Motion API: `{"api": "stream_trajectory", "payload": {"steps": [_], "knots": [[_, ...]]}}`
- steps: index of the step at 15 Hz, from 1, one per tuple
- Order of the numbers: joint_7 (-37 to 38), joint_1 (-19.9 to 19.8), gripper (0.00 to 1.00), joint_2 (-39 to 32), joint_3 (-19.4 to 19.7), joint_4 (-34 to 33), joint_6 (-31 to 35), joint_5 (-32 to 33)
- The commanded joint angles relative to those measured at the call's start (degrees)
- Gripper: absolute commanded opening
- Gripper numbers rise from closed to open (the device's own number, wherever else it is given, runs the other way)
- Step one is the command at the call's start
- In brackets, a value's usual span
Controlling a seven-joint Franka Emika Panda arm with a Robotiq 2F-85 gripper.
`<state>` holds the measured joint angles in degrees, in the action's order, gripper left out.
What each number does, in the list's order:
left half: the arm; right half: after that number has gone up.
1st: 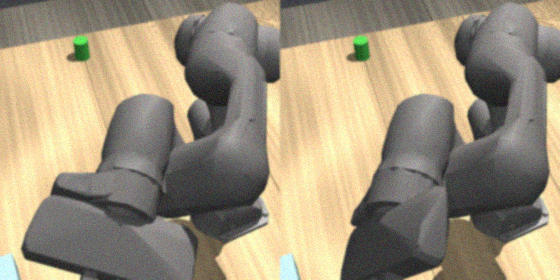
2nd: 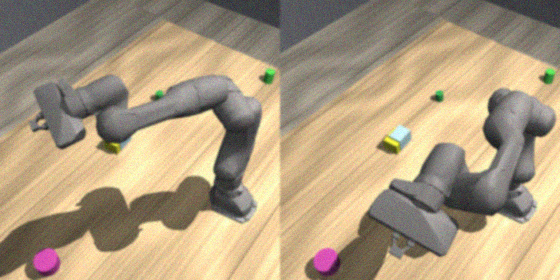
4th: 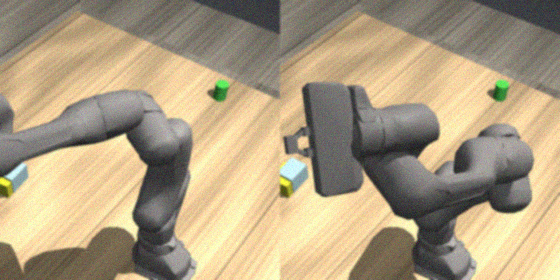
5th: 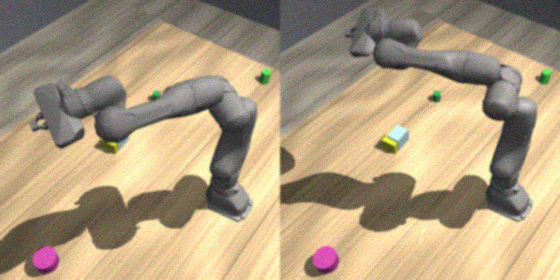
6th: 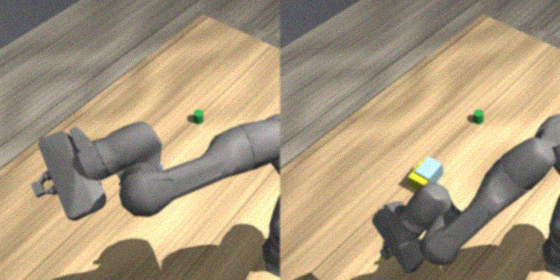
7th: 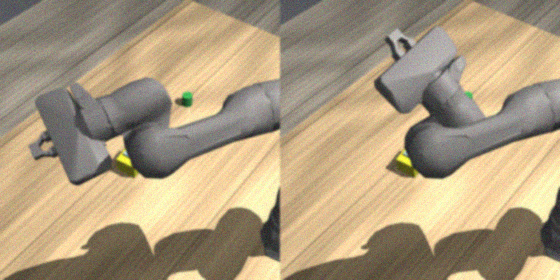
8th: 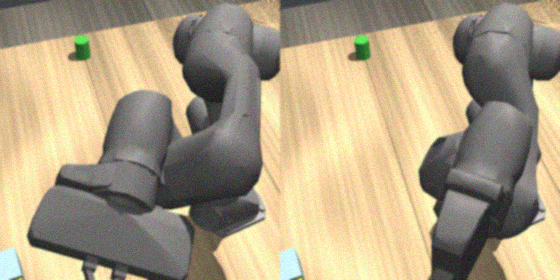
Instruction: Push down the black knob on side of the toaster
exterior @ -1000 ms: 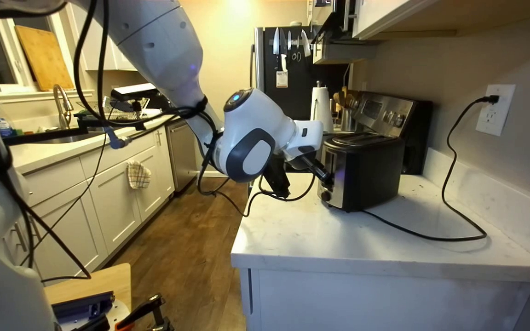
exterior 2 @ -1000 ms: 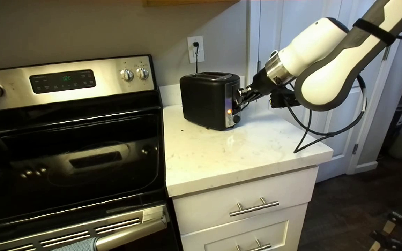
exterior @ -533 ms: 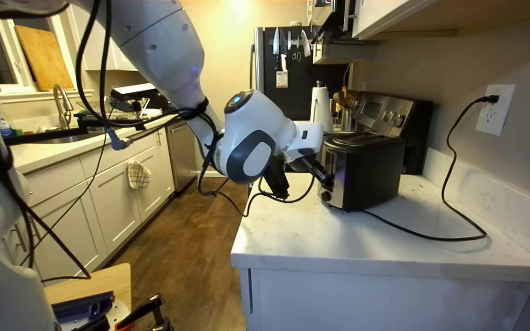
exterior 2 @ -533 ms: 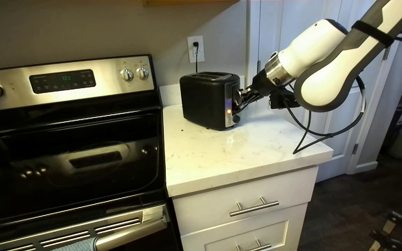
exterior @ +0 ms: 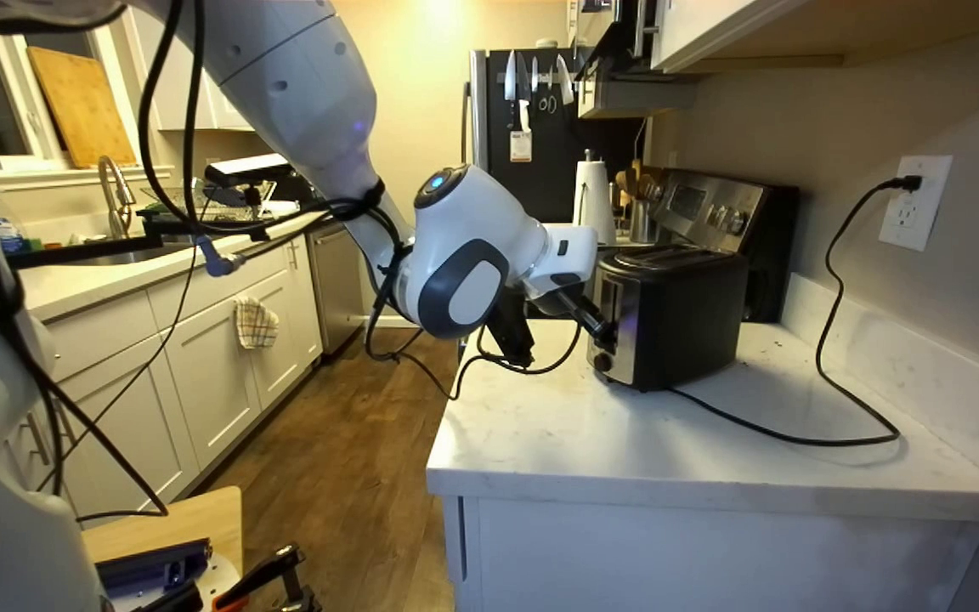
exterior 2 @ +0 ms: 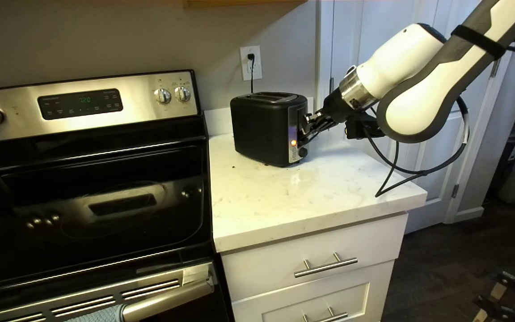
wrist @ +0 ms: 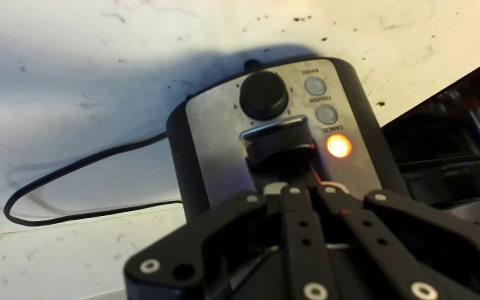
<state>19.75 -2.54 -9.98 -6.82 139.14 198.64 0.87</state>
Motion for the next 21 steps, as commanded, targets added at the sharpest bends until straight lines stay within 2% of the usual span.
{"api": "stream_trajectory", "payload": {"steps": [1, 4, 8, 10, 13, 16, 21], "knots": [[-0.38, 1.09, 0.0, 3.99, 0.45, 3.84, -0.07, -1.51], [-2.04, 2.27, 0.0, 9.81, 1.21, 9.03, -2.39, -5.38], [-2.14, 3.42, 0.0, 21.94, 2.1, 16.44, -8.91, -7.88], [-1.12, -0.87, 0.0, 27.5, -2.06, 17.92, -13.87, -8.23], [2.63, -4.26, 0.0, 33.44, -5.91, 17.9, -21.31, -6.32], [5.17, -5.61, 0.0, 36.85, -8.56, 17.05, -27.27, -6.01], [7.59, -5.07, 0.0, 39.24, -9.7, 15.96, -33.87, -5.96]]}}
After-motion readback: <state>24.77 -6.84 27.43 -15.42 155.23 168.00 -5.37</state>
